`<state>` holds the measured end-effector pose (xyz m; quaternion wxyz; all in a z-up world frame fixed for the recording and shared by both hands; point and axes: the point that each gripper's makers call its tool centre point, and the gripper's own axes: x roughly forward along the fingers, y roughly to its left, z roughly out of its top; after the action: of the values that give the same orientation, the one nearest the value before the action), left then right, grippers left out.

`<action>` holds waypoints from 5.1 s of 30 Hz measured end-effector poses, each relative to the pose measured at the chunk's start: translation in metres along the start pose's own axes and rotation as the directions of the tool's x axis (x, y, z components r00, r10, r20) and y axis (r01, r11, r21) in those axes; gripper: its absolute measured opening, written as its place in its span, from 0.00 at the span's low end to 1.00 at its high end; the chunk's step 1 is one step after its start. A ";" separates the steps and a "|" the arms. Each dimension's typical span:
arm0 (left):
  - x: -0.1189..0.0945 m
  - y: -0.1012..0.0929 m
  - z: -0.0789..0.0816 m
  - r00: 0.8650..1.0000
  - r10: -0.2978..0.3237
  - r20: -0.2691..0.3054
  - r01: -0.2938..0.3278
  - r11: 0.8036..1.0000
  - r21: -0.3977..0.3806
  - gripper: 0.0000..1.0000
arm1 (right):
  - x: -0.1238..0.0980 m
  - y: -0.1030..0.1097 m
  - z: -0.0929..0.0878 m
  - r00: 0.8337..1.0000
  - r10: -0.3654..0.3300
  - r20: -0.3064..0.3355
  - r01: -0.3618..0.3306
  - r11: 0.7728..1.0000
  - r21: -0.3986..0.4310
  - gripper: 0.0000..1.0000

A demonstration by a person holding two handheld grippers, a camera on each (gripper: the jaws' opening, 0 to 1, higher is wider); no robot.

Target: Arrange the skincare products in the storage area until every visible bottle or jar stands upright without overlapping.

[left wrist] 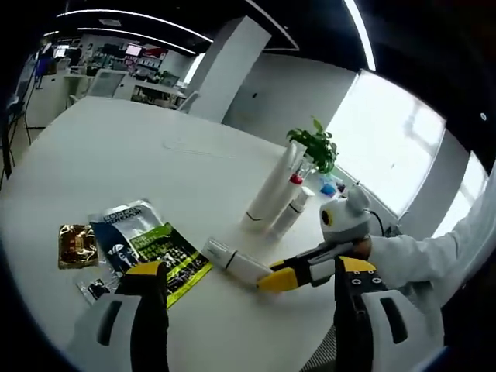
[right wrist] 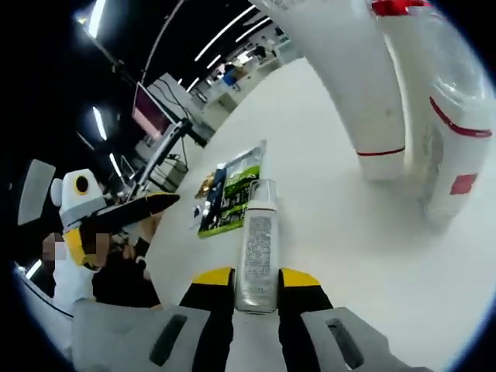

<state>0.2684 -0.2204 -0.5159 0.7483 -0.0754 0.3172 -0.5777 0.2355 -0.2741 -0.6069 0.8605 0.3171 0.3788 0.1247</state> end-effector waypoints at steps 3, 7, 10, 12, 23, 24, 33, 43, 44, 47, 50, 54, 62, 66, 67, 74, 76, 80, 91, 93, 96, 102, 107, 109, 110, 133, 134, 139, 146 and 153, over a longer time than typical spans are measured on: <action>0.001 0.001 -0.001 1.000 -0.002 -0.005 0.002 1.000 -0.003 0.82 | 0.000 0.005 0.000 0.999 0.041 0.026 -0.043 0.997 0.064 0.13; 0.004 0.004 0.002 1.000 -0.009 0.013 0.009 1.000 -0.021 0.80 | -0.003 0.016 0.006 0.992 0.104 0.068 -0.112 0.985 0.133 0.13; 0.003 0.009 0.008 0.999 -0.024 0.042 0.026 0.998 -0.063 0.78 | -0.007 0.025 0.012 0.987 0.133 0.091 -0.145 0.979 0.146 0.13; 0.003 0.008 0.013 0.998 -0.028 0.063 0.033 0.997 -0.076 0.74 | -0.011 0.032 0.015 0.983 0.150 0.103 -0.164 0.976 0.142 0.13; 0.007 0.004 0.034 0.986 -0.076 0.150 0.094 0.989 -0.113 0.58 | -0.035 0.077 0.025 0.952 0.257 0.164 -0.272 0.959 0.079 0.13; 0.007 0.002 0.036 0.983 -0.083 0.164 0.103 0.987 -0.121 0.57 | -0.038 0.082 0.026 0.948 0.272 0.167 -0.286 0.956 0.067 0.13; 0.006 -0.015 0.047 0.966 -0.137 0.219 0.170 0.975 -0.141 0.43 | -0.051 0.110 0.032 0.913 0.362 0.188 -0.369 0.929 0.003 0.13; 0.002 -0.052 0.057 0.937 -0.216 0.276 0.266 0.951 -0.160 0.28 | -0.061 0.127 0.034 0.878 0.438 0.193 -0.440 0.897 -0.033 0.13; 0.001 -0.055 0.057 0.935 -0.221 0.278 0.272 0.949 -0.162 0.28 | -0.062 0.128 0.034 0.874 0.446 0.192 -0.447 0.894 -0.040 0.13; -0.001 -0.061 0.061 0.925 -0.242 0.293 0.302 0.936 -0.180 0.26 | -0.067 0.129 0.035 0.865 0.463 0.196 -0.464 0.885 -0.042 0.13; -0.003 -0.069 0.064 0.916 -0.261 0.306 0.326 0.927 -0.184 0.25 | -0.071 0.133 0.035 0.853 0.484 0.195 -0.485 0.874 -0.045 0.13; -0.008 -0.064 0.071 0.901 -0.292 0.320 0.363 0.912 -0.189 0.23 | -0.079 0.136 0.036 0.838 0.512 0.190 -0.509 0.858 -0.068 0.13; -0.014 -0.062 0.071 0.894 -0.334 0.298 0.399 0.896 -0.194 0.21 | -0.086 0.139 0.032 0.824 0.543 0.160 -0.533 0.840 -0.106 0.13; -0.012 -0.057 0.068 0.909 -0.318 0.269 0.380 0.897 -0.224 0.20 | -0.084 0.136 0.028 0.843 0.520 0.136 -0.500 0.852 -0.154 0.13; -0.011 -0.058 0.069 0.910 -0.318 0.266 0.375 0.904 -0.205 0.20 | -0.082 0.134 0.026 0.856 0.503 0.121 -0.480 0.859 -0.180 0.13; -0.010 -0.058 0.069 0.926 -0.290 0.241 0.332 0.929 -0.160 0.19 | -0.080 0.127 0.029 0.884 0.453 0.119 -0.420 0.879 -0.227 0.14; -0.009 -0.058 0.068 0.934 -0.277 0.228 0.313 0.939 -0.144 0.19 | -0.079 0.124 0.029 0.897 0.428 0.111 -0.387 0.882 -0.269 0.14; -0.010 -0.058 0.069 0.938 -0.261 0.228 0.298 0.944 -0.143 0.19 | -0.080 0.123 0.033 0.915 0.388 0.111 -0.336 0.885 -0.323 0.15; -0.005 -0.065 0.064 0.962 -0.210 0.172 0.223 0.973 -0.056 0.18 | -0.072 0.102 0.036 0.981 0.177 0.083 -0.101 0.826 -0.555 0.17; -0.003 -0.067 0.062 0.966 -0.200 0.162 0.209 0.977 -0.036 0.18 | -0.070 0.098 0.035 0.987 0.139 0.075 -0.069 0.807 -0.586 0.16; -0.002 -0.070 0.063 0.968 -0.192 0.164 0.199 0.979 -0.030 0.17 | -0.068 0.096 0.036 0.991 0.106 0.079 -0.035 0.786 -0.617 0.16; 0.002 -0.067 0.066 0.974 -0.137 0.179 0.137 0.991 0.013 0.16 | -0.061 0.090 0.040 0.994 0.016 0.104 0.061 0.722 -0.689 0.16; 0.003 -0.062 0.073 0.974 -0.078 0.212 0.080 0.997 0.001 0.16 | -0.056 0.086 0.051 0.985 -0.051 0.164 0.157 0.656 -0.738 0.17; 0.003 -0.059 0.077 0.968 -0.048 0.245 0.055 0.998 -0.022 0.16 | -0.054 0.084 0.057 0.977 -0.086 0.197 0.207 0.621 -0.756 0.17; 0.003 -0.058 0.078 0.965 -0.039 0.258 0.049 0.998 -0.032 0.16 | -0.054 0.084 0.059 0.972 -0.102 0.209 0.228 0.602 -0.765 0.17; 0.000 -0.046 0.085 0.936 0.004 0.352 0.060 0.984 -0.169 0.17 | -0.059 0.081 0.076 0.939 -0.168 0.299 0.342 0.381 -0.859 0.14; -0.001 -0.048 0.087 0.935 -0.021 0.355 0.077 0.987 -0.144 0.17 | -0.063 0.082 0.077 0.944 -0.152 0.292 0.329 0.384 -0.863 0.14; -0.009 -0.069 0.092 0.925 -0.156 0.346 0.177 0.984 -0.029 0.15 | -0.068 0.094 0.071 0.978 -0.015 0.208 0.185 0.527 -0.830 0.13; -0.014 -0.090 0.090 0.904 -0.302 0.303 0.285 0.953 0.097 0.14 | -0.077 0.108 0.054 0.980 0.172 0.098 -0.029 0.618 -0.785 0.13; -0.020 -0.112 0.077 0.875 -0.438 0.206 0.402 0.895 0.195 0.17 | -0.090 0.118 0.030 0.945 0.327 -0.018 -0.230 0.623 -0.747 0.14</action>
<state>0.2174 -0.2576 -0.3931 0.6415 -0.1582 0.1553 -0.7344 0.1991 -0.2384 -0.4646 0.9055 0.0024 0.1892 0.3799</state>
